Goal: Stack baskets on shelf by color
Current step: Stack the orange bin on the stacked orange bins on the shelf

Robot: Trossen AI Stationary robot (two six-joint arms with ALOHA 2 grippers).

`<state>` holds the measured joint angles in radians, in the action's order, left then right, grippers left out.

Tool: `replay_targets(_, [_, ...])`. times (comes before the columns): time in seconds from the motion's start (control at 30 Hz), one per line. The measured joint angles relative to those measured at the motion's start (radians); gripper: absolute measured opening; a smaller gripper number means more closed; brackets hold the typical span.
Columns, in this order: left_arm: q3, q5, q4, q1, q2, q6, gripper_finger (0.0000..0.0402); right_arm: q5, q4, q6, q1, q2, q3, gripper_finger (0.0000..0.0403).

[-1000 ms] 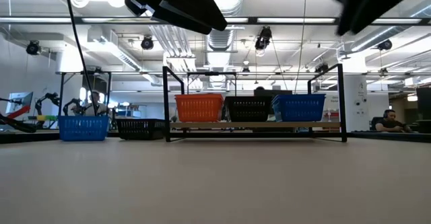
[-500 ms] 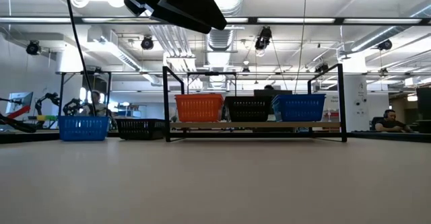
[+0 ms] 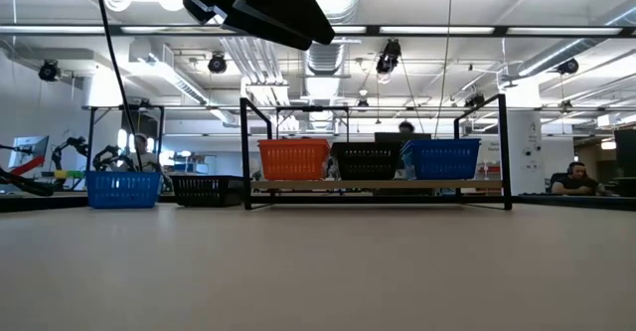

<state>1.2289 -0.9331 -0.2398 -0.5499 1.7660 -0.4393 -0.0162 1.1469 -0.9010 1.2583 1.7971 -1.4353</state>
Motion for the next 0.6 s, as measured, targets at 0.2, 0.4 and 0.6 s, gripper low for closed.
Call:
replay_targets(0.2, [0.000,0.004,0.004,-0.001,0.000,0.000,0.0210,-0.006,0.005,0.079,-0.013,0.058,0.000,0.0134])
replay_targets(0.4, [0.019,0.004,0.005,-0.029,0.000,0.005,0.0210,-0.082,0.038,0.164,-0.089,0.059,0.001,0.0021])
replay_targets(0.6, [0.055,-0.061,-0.032,-0.100,-0.005,0.027,0.0210,-0.301,0.016,0.337,-0.241,0.002,0.001,0.0010])
